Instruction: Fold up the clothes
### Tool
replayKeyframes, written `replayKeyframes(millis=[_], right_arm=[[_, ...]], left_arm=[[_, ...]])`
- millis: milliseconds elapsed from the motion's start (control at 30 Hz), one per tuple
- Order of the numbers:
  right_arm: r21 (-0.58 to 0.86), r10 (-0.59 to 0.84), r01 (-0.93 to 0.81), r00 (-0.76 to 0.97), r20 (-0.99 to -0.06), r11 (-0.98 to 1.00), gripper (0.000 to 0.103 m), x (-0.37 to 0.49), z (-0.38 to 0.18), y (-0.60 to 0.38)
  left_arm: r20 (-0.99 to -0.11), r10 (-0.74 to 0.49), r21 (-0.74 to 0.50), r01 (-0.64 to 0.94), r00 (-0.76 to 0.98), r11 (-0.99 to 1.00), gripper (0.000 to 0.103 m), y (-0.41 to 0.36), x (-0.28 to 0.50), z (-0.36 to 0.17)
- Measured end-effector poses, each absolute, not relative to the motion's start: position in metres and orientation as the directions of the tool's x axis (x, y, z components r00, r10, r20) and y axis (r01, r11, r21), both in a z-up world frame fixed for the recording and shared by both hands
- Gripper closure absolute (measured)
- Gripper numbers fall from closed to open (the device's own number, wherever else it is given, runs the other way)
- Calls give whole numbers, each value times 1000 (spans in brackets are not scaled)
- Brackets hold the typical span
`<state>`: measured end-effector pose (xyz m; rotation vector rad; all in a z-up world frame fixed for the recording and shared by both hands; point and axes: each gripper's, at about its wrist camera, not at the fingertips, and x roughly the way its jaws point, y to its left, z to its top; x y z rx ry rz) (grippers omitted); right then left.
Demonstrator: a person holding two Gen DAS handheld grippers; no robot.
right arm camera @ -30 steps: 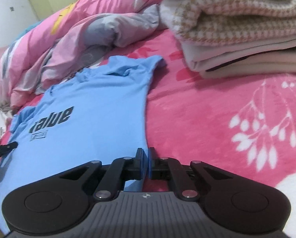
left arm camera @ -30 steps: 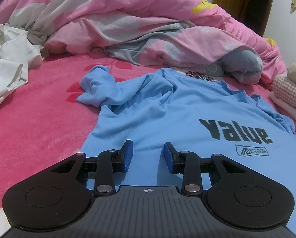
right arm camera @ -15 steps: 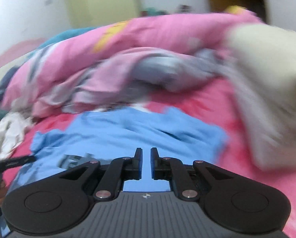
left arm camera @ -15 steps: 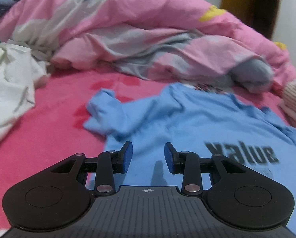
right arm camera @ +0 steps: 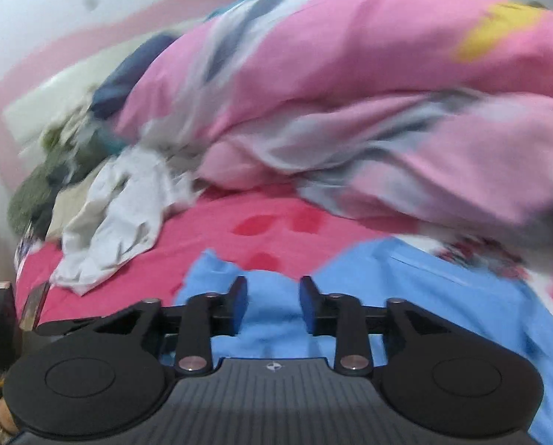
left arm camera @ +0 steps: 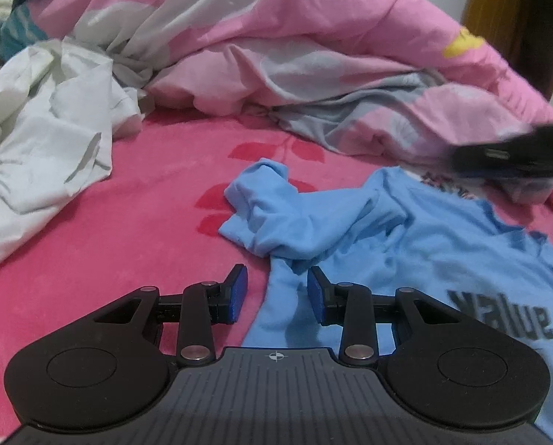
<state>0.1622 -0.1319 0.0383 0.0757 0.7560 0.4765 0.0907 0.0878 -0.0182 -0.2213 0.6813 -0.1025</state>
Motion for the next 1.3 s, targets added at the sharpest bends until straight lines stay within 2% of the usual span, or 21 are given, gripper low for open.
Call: replayKeyframes(millis=[67, 200, 333, 367, 400, 433, 500, 600, 700, 800, 1000, 1167, 1233, 1300], right_arm=[[219, 458, -435, 582, -672, 873, 60, 181, 36, -103], [206, 457, -486, 483, -747, 850, 58, 218, 18, -50], [111, 376, -514, 447, -812, 851, 59, 239, -3, -6], [76, 344, -515, 447, -826, 854, 61, 242, -8, 1], [51, 319, -515, 446, -836, 856, 73, 244, -13, 8], [54, 313, -509, 440, -842, 859, 97, 246, -16, 10], [100, 352, -490, 454, -819, 866, 100, 245, -12, 5], [218, 456, -456, 515, -726, 863, 100, 240, 6, -21], [244, 416, -350, 594, -689, 905, 97, 244, 11, -49], [105, 282, -297, 653, -703, 949, 80, 239, 13, -59], [-22, 320, -445, 677, -663, 895, 62, 213, 27, -44], [-46, 286, -459, 626, -725, 887, 62, 222, 17, -25], [12, 270, -405, 586, -764, 914, 62, 237, 8, -22], [129, 306, -350, 517, -800, 928, 62, 255, -3, -25]], left_arm=[[-616, -166, -261, -1, 770, 965, 68, 93, 90, -19], [-631, -152, -285, -45, 761, 957, 68, 102, 89, -24], [-625, -155, -294, -46, 765, 955, 68, 106, 87, -26], [-624, -156, -294, -45, 765, 955, 68, 107, 86, -26], [-624, -157, -294, -44, 766, 955, 68, 107, 85, -26], [-624, -158, -295, -43, 765, 954, 68, 107, 85, -26], [-625, -165, -302, -42, 763, 952, 68, 109, 85, -25], [-627, -176, -317, -43, 759, 947, 68, 112, 85, -25], [-629, -176, -322, -47, 757, 946, 68, 113, 86, -26], [-632, -169, -319, -55, 757, 946, 68, 111, 86, -26], [-634, -161, -317, -64, 756, 946, 68, 110, 86, -27], [-634, -158, -314, -65, 757, 947, 68, 109, 86, -27], [-633, -154, -308, -64, 758, 949, 68, 108, 86, -26], [-633, -150, -300, -62, 759, 952, 68, 106, 86, -26]])
